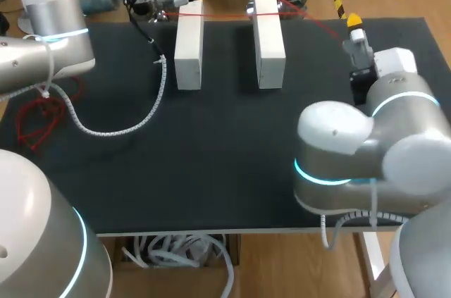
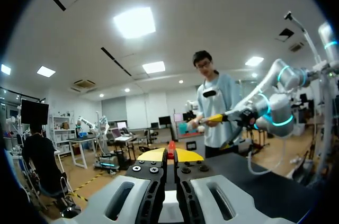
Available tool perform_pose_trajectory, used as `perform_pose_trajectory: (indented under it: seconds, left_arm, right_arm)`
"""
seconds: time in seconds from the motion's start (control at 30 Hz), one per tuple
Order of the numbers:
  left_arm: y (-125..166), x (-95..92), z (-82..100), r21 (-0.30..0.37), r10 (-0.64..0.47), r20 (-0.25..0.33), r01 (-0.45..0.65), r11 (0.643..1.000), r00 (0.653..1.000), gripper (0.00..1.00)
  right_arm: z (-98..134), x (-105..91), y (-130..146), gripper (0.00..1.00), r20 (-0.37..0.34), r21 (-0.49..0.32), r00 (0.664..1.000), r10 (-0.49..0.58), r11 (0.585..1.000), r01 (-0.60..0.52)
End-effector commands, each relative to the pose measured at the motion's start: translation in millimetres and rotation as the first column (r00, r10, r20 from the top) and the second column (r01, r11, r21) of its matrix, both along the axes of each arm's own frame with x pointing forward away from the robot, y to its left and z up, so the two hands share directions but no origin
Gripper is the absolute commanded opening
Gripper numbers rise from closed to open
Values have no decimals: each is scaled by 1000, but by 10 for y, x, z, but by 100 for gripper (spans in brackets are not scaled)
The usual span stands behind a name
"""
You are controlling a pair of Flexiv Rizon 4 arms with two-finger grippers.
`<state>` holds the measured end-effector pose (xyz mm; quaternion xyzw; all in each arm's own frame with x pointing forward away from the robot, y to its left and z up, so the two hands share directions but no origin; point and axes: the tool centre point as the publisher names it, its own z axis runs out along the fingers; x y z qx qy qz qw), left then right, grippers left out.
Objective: Grab the tape and strap the tape.
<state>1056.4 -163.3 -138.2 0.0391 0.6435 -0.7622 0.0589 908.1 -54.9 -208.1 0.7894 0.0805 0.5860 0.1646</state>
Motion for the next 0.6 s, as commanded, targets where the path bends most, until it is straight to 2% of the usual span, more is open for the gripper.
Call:
perform_pose_trajectory:
  seconds: [0.03, 0.07, 0.1, 0.17, 0.2, 0.23, 0.3, 0.33, 0.4, 0.43, 0.5, 0.6]
  left_arm:
    - [3, 6, -1, 0, -2, 0, 2, 1000, 1000, 0]
    - [3, 6, -1, 0, -2, 0, 2, 1000, 1000, 0]
    - [3, 6, -1, 0, -2, 0, 2, 1000, 1000, 0]
    - [3, 6, -1, 0, -2, 0, 2, 1000, 1000, 0]
    - [3, 6, -1, 0, -2, 0, 2, 1000, 1000, 0]
    - [3, 6, -1, 0, -2, 0, 2, 1000, 1000, 0]
    - [3, 6, -1, 0, -2, 0, 2, 1000, 1000, 0]
    - [3, 6, -1, 0, -2, 0, 2, 1000, 1000, 0]
    - [3, 6, -1, 0, -2, 0, 2, 1000, 1000, 0]
    - [3, 6, -1, 0, -2, 0, 2, 1000, 1000, 0]
    - [3, 6, -1, 0, -2, 0, 2, 1000, 1000, 0]
    - [3, 6, -1, 0, -2, 0, 2, 1000, 1000, 0]
  right_arm:
    - [-13, 2, 53, 100, 41, -37, 992, -120, 992, 122]
    - [-13, 2, 53, 100, 41, -37, 992, -120, 992, 122]
    - [-5, 4, 66, 100, 25, 43, 992, -121, 992, 120]
    - [-15, 57, 109, 100, 37, 185, 993, -111, 977, 102]
    - [-23, 97, 135, 100, 40, 231, 989, -141, 964, 128]
    - [-26, 146, 159, 100, 4, 280, 988, -153, 949, 146]
    - [-26, 230, 194, 100, -10, 369, 983, -181, 913, 172]
    - [-24, 272, 211, 100, -20, 410, 985, -171, 897, 164]
    - [-32, 343, 263, 100, -4, 458, 982, -191, 872, 172]
    - [-14, 379, 280, 100, -28, 490, 983, -183, 854, 173]
    - [2, 438, 316, 100, -7, 527, 982, -189, 834, 164]
    - [27, 528, 355, 100, -19, 578, 988, -151, 805, 134]
